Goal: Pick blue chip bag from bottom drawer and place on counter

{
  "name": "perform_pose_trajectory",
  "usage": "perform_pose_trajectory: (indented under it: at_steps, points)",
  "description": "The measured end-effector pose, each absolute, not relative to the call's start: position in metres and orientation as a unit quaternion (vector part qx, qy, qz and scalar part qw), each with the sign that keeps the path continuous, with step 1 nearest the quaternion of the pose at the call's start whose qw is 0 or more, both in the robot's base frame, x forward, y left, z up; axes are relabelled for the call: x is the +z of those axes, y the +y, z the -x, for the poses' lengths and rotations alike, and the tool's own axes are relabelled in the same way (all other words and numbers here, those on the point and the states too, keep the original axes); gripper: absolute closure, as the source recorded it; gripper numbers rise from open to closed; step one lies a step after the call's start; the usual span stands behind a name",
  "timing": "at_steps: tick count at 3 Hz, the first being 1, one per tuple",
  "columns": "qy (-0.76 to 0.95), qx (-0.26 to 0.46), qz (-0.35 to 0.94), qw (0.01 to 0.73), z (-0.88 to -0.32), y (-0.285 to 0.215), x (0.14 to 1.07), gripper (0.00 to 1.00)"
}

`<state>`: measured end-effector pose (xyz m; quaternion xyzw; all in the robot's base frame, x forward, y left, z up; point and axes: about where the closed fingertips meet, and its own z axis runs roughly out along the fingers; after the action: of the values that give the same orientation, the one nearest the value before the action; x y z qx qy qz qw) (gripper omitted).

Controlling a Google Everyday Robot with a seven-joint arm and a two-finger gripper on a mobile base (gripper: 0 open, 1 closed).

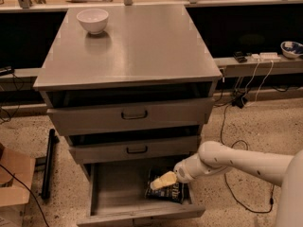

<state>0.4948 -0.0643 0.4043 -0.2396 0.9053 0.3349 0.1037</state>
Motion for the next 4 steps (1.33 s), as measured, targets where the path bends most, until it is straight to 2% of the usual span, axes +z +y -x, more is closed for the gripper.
perform_pose_trajectory:
  at_steps: [2,4]
  points:
    - [0.903,0.346,0.239,0.090,-0.519,-0.036,0.335,0.00]
    - [0.894,0.373,0.227,0.098,-0.564,-0.033,0.243,0.00]
